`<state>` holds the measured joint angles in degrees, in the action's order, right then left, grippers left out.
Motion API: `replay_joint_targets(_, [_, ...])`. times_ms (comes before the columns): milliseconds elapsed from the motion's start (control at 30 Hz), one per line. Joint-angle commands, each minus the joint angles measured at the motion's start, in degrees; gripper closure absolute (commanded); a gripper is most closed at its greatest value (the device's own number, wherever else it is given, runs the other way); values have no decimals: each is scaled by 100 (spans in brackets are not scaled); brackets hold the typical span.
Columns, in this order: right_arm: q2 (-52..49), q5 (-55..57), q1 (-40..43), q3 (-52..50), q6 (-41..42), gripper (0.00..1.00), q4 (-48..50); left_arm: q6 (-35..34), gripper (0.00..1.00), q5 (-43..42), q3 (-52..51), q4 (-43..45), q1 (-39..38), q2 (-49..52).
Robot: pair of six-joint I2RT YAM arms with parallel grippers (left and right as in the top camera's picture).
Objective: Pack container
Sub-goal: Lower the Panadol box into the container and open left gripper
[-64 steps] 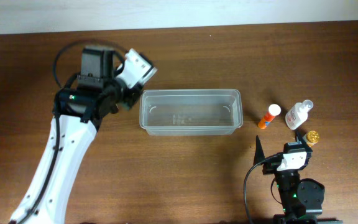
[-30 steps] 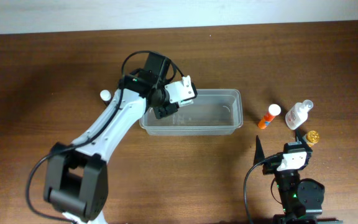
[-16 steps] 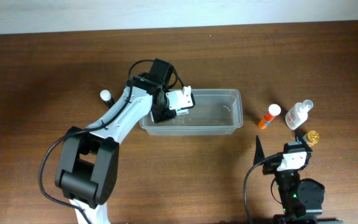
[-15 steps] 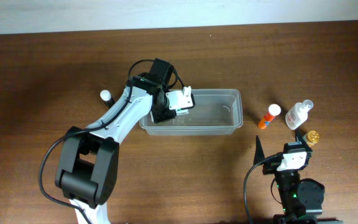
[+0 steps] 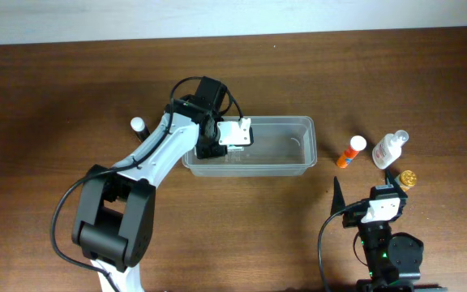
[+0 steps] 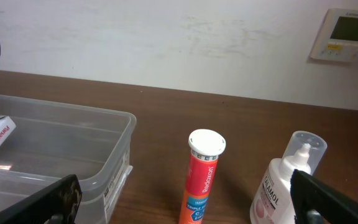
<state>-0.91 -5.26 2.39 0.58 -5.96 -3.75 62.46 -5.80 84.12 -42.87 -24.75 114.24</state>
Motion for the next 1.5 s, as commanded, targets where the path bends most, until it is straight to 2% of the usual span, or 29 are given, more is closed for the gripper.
replay_joint_targets(0, [50,7,42,-26,20,2,-35,129,54,92,11,-7,-22,63])
replay_joint_targets(433, [50,7,42,-26,22,2,-35,125,54,94,11,-7,-22,63])
replay_joint_targets(633, [50,7,42,-26,22,2,-35,-26,54,96,11,-7,-24,48])
replay_joint_targets(833, [50,7,42,-26,20,1,-35,-496,55,92,83,-2,-24,-173])
replay_joint_targets(933, [50,7,42,-26,22,2,-35,-901,63,87,151,0,-24,-348])
replay_joint_targets(967, [50,7,42,-26,22,2,-35,-1029,69,83,155,0,-24,-402])
replay_joint_targets(1067, [50,7,42,-26,20,2,-35,-1755,99,66,155,-7,-31,-535])
replay_joint_targets(1267, [50,7,42,-26,20,2,-35,-3370,99,-13,146,-308,-74,-551])
replay_joint_targets(1467, [50,7,42,-26,22,2,-35,-5058,99,-79,26,-232,-74,-544])
